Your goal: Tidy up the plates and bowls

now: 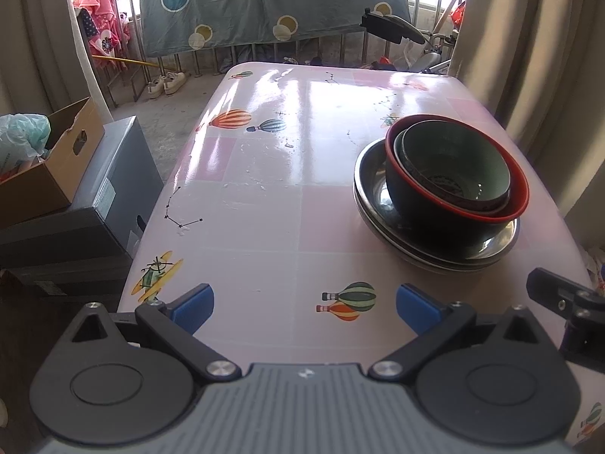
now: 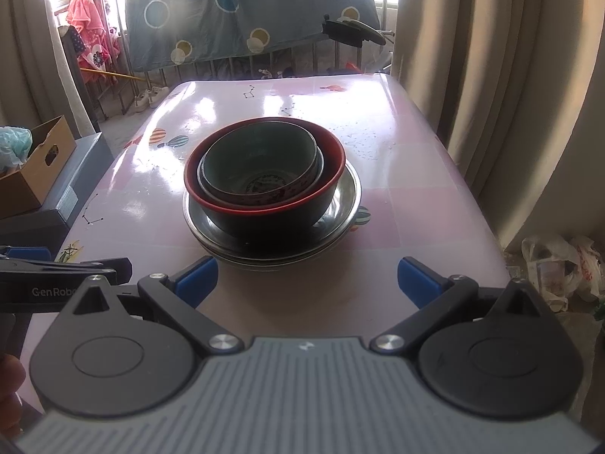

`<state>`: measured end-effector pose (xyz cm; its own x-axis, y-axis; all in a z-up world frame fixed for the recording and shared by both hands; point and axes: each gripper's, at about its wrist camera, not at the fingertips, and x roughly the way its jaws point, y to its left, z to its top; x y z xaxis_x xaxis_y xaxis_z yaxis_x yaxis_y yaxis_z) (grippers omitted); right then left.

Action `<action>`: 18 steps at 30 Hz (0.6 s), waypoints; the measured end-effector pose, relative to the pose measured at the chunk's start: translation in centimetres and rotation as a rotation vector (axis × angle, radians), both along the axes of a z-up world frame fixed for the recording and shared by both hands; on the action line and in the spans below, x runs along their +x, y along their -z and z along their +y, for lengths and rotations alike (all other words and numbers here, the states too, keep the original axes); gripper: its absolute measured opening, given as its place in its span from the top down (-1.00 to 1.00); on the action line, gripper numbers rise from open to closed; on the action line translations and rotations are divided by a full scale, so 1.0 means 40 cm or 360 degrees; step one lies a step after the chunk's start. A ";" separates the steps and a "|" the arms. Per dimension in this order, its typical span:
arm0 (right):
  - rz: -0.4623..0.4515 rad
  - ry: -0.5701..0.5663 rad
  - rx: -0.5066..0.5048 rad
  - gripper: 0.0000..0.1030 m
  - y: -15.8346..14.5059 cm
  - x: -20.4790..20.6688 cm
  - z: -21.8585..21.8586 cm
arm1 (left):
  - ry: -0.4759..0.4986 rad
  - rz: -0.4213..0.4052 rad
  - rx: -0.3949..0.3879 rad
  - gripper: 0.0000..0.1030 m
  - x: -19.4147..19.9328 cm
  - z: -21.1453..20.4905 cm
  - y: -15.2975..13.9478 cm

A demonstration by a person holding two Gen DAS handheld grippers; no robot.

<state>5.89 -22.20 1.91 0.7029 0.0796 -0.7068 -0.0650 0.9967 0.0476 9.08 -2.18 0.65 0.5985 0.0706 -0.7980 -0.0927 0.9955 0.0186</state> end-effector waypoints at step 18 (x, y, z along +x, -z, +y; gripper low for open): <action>0.0044 0.0026 0.0012 -0.98 0.014 -0.004 -0.015 | 0.0042 0.0043 -0.0008 -1.00 0.002 -0.020 0.015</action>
<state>5.72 -22.79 1.35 0.6845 0.0734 -0.7253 -0.0472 0.9973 0.0564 9.17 -2.96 0.05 0.5783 0.0508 -0.8143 -0.0657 0.9977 0.0155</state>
